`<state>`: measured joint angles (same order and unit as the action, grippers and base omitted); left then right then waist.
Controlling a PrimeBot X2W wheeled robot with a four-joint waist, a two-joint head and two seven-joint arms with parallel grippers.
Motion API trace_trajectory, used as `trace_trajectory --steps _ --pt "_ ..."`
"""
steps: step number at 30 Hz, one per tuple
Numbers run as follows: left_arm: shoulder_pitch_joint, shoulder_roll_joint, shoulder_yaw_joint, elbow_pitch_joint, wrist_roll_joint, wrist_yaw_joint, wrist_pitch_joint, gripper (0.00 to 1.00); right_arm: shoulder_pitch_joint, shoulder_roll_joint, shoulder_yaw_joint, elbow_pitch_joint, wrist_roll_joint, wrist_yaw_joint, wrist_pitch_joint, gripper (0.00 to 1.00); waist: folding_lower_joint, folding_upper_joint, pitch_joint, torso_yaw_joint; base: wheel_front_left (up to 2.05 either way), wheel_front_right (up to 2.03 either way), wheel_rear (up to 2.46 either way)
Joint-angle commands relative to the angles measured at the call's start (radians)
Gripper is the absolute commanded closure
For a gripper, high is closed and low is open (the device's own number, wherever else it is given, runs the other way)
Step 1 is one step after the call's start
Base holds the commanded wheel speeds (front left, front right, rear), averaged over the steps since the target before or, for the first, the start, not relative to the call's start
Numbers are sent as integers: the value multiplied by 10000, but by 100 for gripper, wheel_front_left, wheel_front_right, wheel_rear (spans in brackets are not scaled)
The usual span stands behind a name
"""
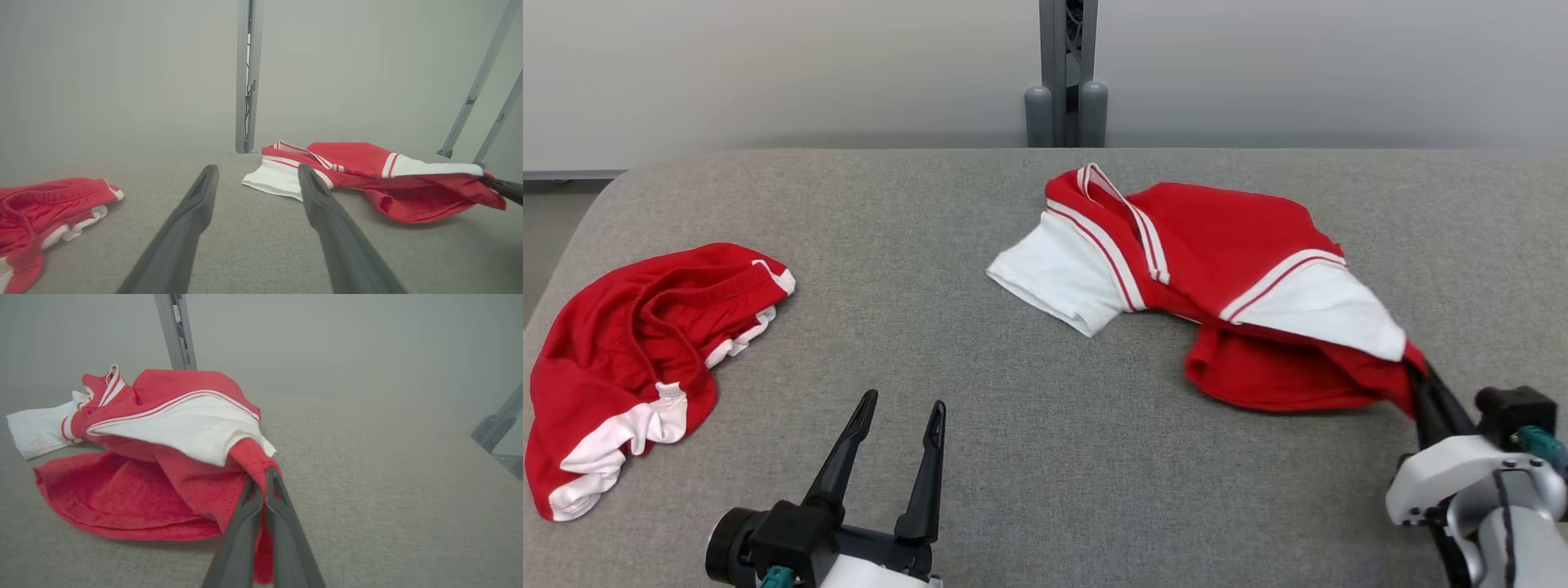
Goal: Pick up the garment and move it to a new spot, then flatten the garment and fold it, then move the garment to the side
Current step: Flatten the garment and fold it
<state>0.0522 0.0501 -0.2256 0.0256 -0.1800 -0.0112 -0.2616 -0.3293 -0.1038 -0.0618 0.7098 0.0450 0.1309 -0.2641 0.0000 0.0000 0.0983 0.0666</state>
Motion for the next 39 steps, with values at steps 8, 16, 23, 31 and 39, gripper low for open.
trace_trajectory --steps 8,16,23,31,39 --pt "-299 25 72 -15 178 -110 -36 0 -841 -1182 -1956 -227 -776 -3 -15 100 0 0 188 -56 0 0 0" --pt "-444 21 55 -14 210 -160 -36 0 -1474 -658 -3513 -208 -2032 -3 -15 0 0 0 424 -306 0 0 0" --pt "-469 21 135 17 217 -148 -36 0 -938 174 -2827 -1186 -2158 -3 -15 0 0 0 437 -654 0 0 0" --pt "-337 19 221 116 -284 27 -36 0 426 482 -236 -2974 -443 -3 -15 0 0 0 111 -1037 0 0 0" --pt "-195 21 228 314 -905 371 -36 0 1868 499 1087 -4379 320 -3 -15 0 0 0 -258 -1100 0 0 0"
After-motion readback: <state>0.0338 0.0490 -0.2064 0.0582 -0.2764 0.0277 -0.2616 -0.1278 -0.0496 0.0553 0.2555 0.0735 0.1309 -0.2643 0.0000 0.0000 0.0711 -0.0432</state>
